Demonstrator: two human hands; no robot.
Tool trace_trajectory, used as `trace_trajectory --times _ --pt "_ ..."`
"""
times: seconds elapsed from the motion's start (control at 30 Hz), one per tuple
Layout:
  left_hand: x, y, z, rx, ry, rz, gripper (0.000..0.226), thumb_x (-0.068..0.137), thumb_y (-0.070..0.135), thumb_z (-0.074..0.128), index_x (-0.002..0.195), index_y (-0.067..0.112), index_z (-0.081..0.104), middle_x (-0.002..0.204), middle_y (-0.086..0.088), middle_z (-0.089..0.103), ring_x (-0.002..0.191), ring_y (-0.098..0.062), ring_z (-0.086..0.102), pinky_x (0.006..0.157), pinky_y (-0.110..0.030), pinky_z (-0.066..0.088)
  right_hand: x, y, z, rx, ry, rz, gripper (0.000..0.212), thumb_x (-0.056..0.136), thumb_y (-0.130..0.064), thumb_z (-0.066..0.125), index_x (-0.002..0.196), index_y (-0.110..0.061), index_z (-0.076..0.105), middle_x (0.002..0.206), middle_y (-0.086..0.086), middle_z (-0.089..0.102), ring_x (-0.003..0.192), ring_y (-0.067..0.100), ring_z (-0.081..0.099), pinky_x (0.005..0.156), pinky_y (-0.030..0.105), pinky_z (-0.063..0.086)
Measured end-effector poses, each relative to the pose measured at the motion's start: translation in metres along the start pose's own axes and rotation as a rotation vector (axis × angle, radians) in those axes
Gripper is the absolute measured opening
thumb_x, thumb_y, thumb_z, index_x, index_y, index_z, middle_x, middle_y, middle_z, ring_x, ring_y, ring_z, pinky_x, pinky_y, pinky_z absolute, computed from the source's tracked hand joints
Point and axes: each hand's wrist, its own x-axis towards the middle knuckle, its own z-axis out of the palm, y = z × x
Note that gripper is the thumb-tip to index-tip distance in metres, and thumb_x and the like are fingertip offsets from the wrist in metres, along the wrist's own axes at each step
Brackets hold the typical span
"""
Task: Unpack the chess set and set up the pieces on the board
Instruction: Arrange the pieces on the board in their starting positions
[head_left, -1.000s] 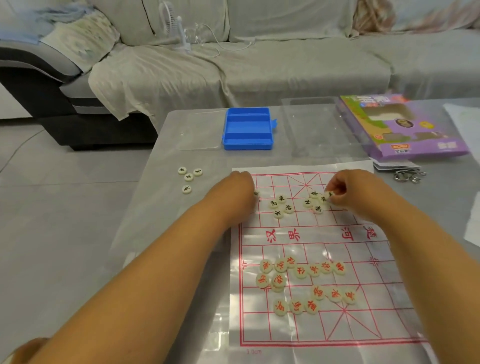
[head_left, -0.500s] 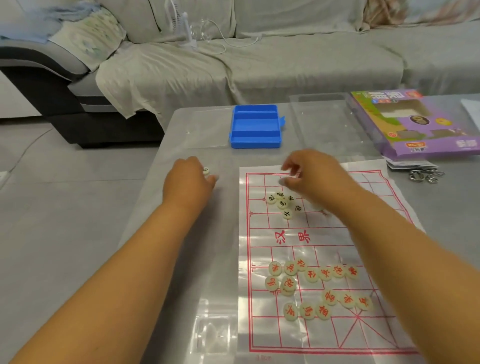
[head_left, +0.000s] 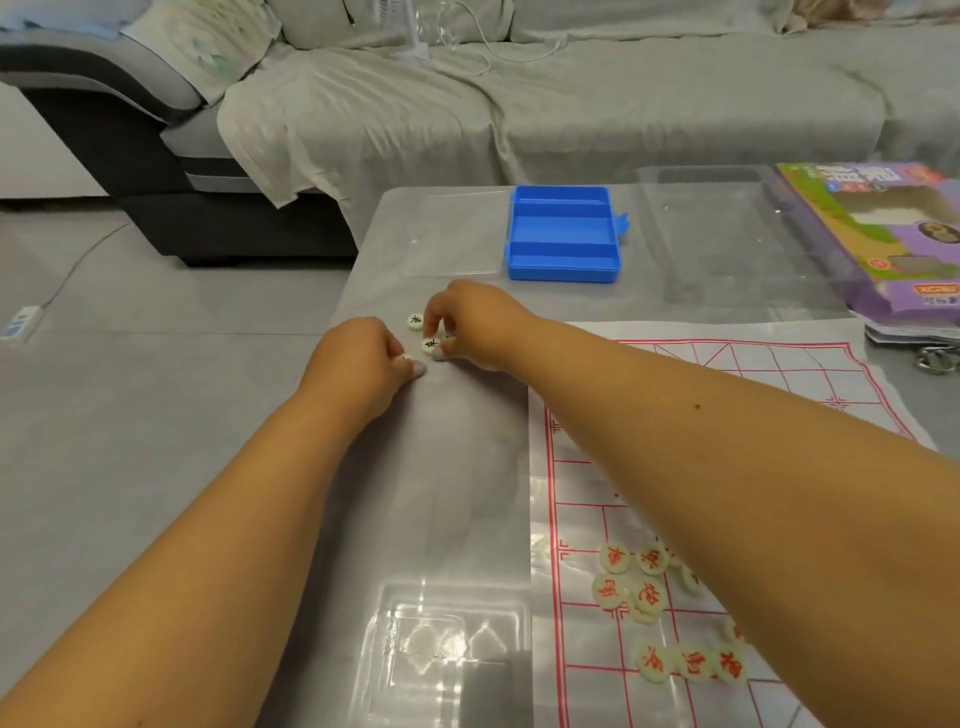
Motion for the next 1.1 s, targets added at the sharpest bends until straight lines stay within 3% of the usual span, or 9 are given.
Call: trace_trajectory --times 0.07,0.2,0.3,0.4,0.57,0.7,0.83,1.0,1.1 --pt "0.000 0.000 -0.001 -0.013 0.010 0.007 0.026 0.082 0.033 0.072 0.093 0.010 0.065 0.094 -0.010 0.066 0.088 -0.027 0.058 0.071 -0.030 0.040 -0.003 -0.004 -0.002 -0.008 -0.033 -0.011 0.028 0.085 -0.028 0.067 0.110 -0.019 0.060 0.111 0.005 0.056 0.090 0.019 0.051 0.074 0.025 0.038" --pt "-0.001 0.006 -0.001 -0.027 -0.009 0.015 0.023 0.082 0.032 0.071 0.090 0.012 0.064 0.094 -0.010 0.067 0.083 -0.024 0.056 0.069 -0.029 0.039 -0.014 -0.008 -0.005 -0.049 -0.068 -0.012 0.028 0.088 -0.023 0.062 0.114 -0.014 0.056 0.114 0.007 0.057 0.099 0.023 0.054 0.076 0.026 0.039" --pt "-0.007 0.021 0.004 -0.081 -0.023 0.073 0.024 0.080 0.032 0.073 0.092 0.013 0.065 0.096 -0.003 0.066 0.089 -0.024 0.061 0.071 -0.029 0.045 -0.039 0.004 -0.023 0.023 0.003 0.042 0.026 0.089 -0.024 0.060 0.112 -0.014 0.056 0.108 0.005 0.057 0.090 0.018 0.052 0.077 0.026 0.040" --pt "-0.018 0.054 0.012 -0.106 -0.073 0.135 0.022 0.082 0.033 0.071 0.095 0.017 0.063 0.091 -0.001 0.063 0.087 -0.020 0.060 0.078 -0.033 0.052 -0.083 0.039 -0.049 0.123 0.131 0.159 0.020 0.088 -0.027 0.063 0.104 -0.017 0.057 0.091 -0.003 0.053 0.078 0.013 0.050 0.069 0.024 0.039" --pt "-0.033 0.110 0.032 -0.156 -0.133 0.281 0.020 0.083 0.029 0.071 0.099 0.019 0.064 0.091 0.004 0.059 0.087 -0.015 0.056 0.072 -0.024 0.044 -0.159 0.112 -0.072 0.105 0.083 0.453 0.020 0.086 -0.022 0.065 0.104 -0.017 0.060 0.091 -0.002 0.057 0.081 0.015 0.053 0.068 0.025 0.040" --pt "-0.037 0.137 0.052 -0.211 -0.143 0.314 0.023 0.082 0.026 0.072 0.101 0.017 0.065 0.093 0.004 0.057 0.093 -0.016 0.057 0.077 -0.025 0.046 -0.188 0.141 -0.078 0.148 0.146 0.582 0.020 0.085 -0.018 0.065 0.104 -0.015 0.061 0.085 -0.003 0.055 0.080 0.016 0.052 0.068 0.027 0.040" --pt "-0.038 0.157 0.067 -0.266 -0.116 0.298 0.025 0.084 0.026 0.071 0.106 0.016 0.064 0.101 0.001 0.061 0.094 -0.016 0.056 0.080 -0.025 0.047 -0.192 0.148 -0.076 0.166 0.154 0.618 0.020 0.083 -0.021 0.068 0.101 -0.017 0.061 0.091 -0.001 0.057 0.083 0.017 0.053 0.060 0.024 0.038" --pt "-0.042 0.173 0.076 -0.211 -0.188 0.333 0.034 0.084 0.041 0.067 0.107 0.016 0.064 0.101 0.000 0.064 0.094 -0.019 0.059 0.082 -0.031 0.050 -0.191 0.149 -0.074 0.175 0.105 0.592 0.016 0.086 -0.027 0.066 0.100 -0.020 0.063 0.089 -0.004 0.060 0.084 0.016 0.056 0.068 0.027 0.042" --pt "-0.035 0.156 0.062 -0.231 -0.050 0.306 0.032 0.087 0.046 0.062 0.095 0.016 0.065 0.092 0.001 0.064 0.088 -0.017 0.058 0.074 -0.031 0.047 -0.189 0.149 -0.078 0.169 0.185 0.589 0.013 0.090 -0.029 0.059 0.100 -0.021 0.060 0.095 -0.001 0.059 0.084 0.017 0.057 0.071 0.028 0.043"
